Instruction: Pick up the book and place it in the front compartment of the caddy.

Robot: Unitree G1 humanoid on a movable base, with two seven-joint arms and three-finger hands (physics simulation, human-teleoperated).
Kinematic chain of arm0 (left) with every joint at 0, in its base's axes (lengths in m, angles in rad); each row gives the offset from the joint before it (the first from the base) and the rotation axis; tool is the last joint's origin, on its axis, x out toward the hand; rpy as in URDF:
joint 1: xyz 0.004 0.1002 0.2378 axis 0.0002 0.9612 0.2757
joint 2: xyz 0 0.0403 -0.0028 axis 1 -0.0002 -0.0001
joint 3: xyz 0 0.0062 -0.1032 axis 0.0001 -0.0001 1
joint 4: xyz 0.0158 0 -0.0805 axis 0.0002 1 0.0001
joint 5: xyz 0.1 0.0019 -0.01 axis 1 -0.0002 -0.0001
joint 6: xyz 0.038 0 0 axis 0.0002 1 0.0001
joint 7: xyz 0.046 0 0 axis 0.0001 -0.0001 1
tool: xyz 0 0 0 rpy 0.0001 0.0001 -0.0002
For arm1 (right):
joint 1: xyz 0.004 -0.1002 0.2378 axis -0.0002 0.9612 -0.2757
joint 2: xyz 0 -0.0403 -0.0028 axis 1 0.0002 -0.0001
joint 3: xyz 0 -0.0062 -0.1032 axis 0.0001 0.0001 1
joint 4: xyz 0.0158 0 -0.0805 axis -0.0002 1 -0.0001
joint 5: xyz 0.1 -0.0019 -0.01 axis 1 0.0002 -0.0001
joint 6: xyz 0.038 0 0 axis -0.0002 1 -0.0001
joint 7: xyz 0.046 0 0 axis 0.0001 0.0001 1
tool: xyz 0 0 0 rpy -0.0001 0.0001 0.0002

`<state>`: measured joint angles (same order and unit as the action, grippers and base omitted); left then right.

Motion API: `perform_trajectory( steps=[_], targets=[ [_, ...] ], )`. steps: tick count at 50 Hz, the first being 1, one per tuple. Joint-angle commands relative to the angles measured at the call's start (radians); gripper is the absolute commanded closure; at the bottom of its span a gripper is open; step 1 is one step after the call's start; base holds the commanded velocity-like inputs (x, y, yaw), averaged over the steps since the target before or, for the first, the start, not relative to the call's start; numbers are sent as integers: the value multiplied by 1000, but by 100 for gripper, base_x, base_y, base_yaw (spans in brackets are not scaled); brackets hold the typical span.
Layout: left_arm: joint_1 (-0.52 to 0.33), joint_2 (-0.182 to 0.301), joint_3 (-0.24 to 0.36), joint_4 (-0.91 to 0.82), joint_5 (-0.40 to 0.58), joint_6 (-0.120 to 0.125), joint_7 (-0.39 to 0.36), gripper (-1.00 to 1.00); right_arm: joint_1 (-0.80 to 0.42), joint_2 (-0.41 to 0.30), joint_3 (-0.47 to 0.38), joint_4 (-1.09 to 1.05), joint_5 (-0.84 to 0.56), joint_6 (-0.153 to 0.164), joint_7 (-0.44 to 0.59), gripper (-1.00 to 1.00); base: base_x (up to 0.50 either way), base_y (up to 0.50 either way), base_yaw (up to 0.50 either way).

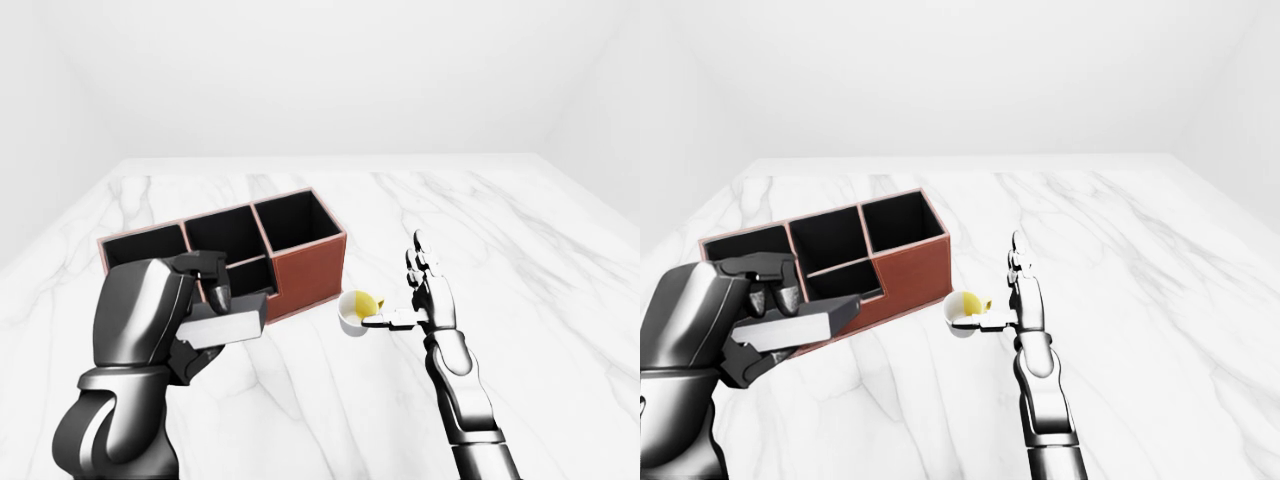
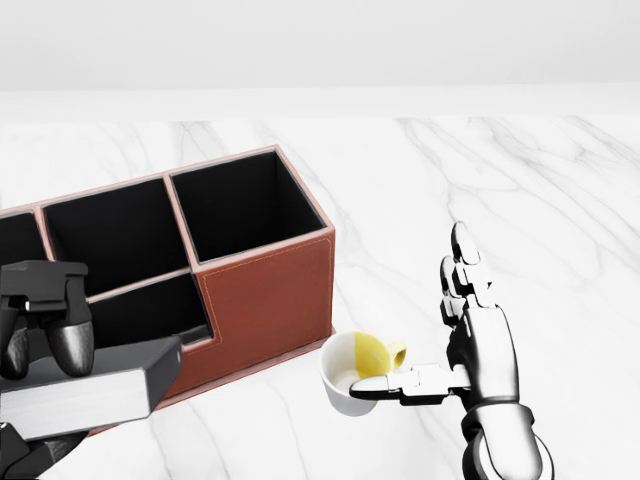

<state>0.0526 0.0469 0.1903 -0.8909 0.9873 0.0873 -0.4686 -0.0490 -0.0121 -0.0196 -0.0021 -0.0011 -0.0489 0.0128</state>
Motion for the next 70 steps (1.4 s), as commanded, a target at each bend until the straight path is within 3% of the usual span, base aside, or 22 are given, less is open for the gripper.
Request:
perform_trajectory(
  steps=[1,7,8,13,24,25,36,40,47,70],
  targets=[
    [-111,44,12,44,21,0,-14,95,2,-1,-3,4,2,-2,0,-100,0,0,0],
    [-128,54,12,54,18,0,-13,95,-7,-3,-6,28,5,-18,2,-100,0,0,0],
    [-199,72,27,134,-8,0,5,96,3,0,-2,7,2,-5,-1,-100,0,0,0],
    [-267,113,29,207,-50,0,34,96,5,1,0,1,1,-1,-1,-100,0,0,0],
    [-320,155,21,284,-124,0,83,96,6,0,-2,2,3,-2,-1,-100,0,0,0],
    [-370,165,37,357,-159,0,116,96,2,0,-3,14,4,-10,-1,-100,0,0,0],
    [-439,216,31,490,-260,0,213,96,-15,-3,-7,57,7,-33,0,-100,0,0,0],
    [-456,235,33,527,-282,0,243,96,-3,0,-2,26,6,-16,-3,-100,0,0,0],
    [-500,265,41,598,-325,0,290,96,-10,-1,-5,47,7,-27,-2,-100,0,0,0],
    [-612,312,27,800,-388,0,404,96,-15,-3,-8,67,10,-38,0,-100,0,0,0]
  ],
)
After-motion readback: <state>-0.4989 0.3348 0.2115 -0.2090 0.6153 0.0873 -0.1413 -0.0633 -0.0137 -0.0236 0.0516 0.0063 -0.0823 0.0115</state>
